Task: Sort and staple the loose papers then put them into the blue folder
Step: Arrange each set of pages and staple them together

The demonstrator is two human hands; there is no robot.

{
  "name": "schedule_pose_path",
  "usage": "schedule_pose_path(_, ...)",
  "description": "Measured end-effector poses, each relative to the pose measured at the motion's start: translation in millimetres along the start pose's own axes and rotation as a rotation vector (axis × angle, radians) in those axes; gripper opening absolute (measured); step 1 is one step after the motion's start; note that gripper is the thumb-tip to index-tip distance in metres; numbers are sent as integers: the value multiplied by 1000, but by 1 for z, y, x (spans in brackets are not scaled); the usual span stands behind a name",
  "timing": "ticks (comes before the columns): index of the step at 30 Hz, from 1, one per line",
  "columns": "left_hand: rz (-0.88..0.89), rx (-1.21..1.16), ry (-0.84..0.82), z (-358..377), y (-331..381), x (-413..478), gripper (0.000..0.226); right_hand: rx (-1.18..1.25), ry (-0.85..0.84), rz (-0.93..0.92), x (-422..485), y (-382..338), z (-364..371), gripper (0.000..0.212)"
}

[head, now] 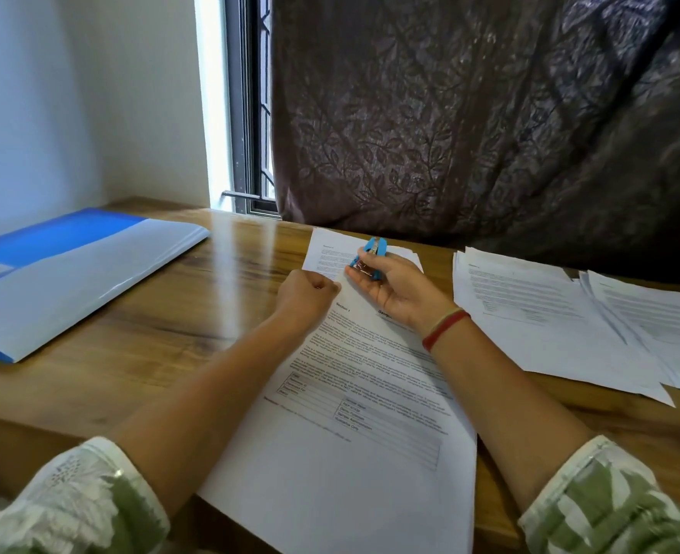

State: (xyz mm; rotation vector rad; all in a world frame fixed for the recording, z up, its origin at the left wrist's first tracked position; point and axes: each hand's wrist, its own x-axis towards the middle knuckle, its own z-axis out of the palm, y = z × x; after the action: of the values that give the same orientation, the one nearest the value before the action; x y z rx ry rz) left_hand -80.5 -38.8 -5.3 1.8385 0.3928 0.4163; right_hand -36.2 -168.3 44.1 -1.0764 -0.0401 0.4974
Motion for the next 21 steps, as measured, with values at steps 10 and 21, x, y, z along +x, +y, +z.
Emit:
schedule_pose_path(10, 37, 136, 24, 2, 8, -8, 23, -836, 316, -501, 13, 8, -7, 41)
schedule_pose_path(21, 195, 203, 49, 2, 9, -13, 23, -949, 318, -349, 22, 12, -7, 40)
